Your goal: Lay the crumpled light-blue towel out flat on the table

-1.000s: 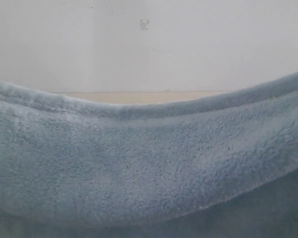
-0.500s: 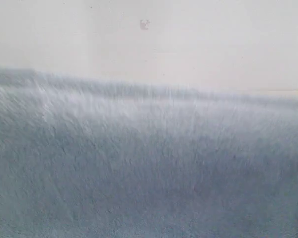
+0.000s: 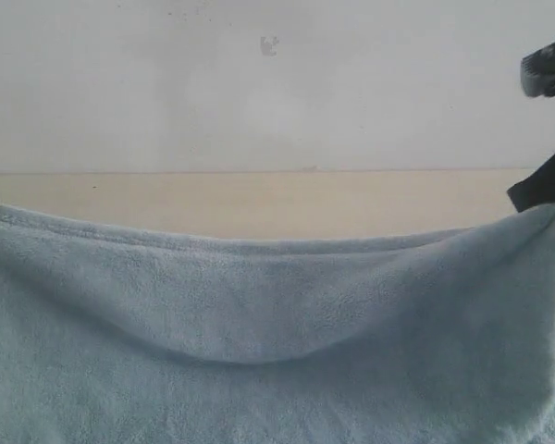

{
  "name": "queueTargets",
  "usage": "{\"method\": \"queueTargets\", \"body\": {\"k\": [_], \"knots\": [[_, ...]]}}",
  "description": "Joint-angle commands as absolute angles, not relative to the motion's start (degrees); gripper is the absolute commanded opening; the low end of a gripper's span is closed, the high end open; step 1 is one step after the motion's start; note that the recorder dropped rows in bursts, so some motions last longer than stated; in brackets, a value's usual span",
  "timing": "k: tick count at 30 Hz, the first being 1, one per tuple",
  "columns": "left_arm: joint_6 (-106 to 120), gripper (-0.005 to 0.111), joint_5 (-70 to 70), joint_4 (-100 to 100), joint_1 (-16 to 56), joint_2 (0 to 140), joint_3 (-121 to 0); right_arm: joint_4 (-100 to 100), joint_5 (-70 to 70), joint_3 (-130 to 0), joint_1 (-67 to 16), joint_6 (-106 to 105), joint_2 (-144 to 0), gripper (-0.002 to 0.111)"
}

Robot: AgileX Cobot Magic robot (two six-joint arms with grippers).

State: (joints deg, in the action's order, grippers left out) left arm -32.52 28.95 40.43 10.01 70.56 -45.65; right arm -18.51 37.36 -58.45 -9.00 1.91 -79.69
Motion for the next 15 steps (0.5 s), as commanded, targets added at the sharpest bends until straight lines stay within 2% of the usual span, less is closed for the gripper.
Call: {"method": "queueTargets", "body": {"k": [1,4,6,10,11,13,15], "knots": [[-35.3,0.004,23.7,42.9,5.0,83.2,-52.3,-10.8,36.9,-69.8,-4.6,-5.3,-95.3,0.008],[-35.3,0.005,25.6,41.1,2.9,90.4,-58.4,-3.5,43.8,-81.0,-3.9,-10.8,-104.1,0.009],[-34.9,0.010,27.9,40.6,2.5,92.8,-60.5,-0.8,49.3,-87.3,-3.9,-13.0,-107.9,0.019],[-34.9,0.026,26.3,40.5,2.5,93.5,-61.2,6.4,48.3,-93.3,-3.9,-16.6,-109.8,0.062],[-34.9,0.030,25.9,40.5,2.5,93.0,-61.3,7.1,46.5,-93.4,-3.9,-16.6,-109.2,0.070],[-35.1,0.041,25.9,40.5,2.5,91.7,-61.4,8.0,44.6,-93.4,-3.9,-16.5,-107.9,0.067],[-35.1,0.047,26.3,40.5,2.5,89.9,-61.4,8.4,45.0,-93.4,-3.9,-16.5,-106.4,0.054]]}}
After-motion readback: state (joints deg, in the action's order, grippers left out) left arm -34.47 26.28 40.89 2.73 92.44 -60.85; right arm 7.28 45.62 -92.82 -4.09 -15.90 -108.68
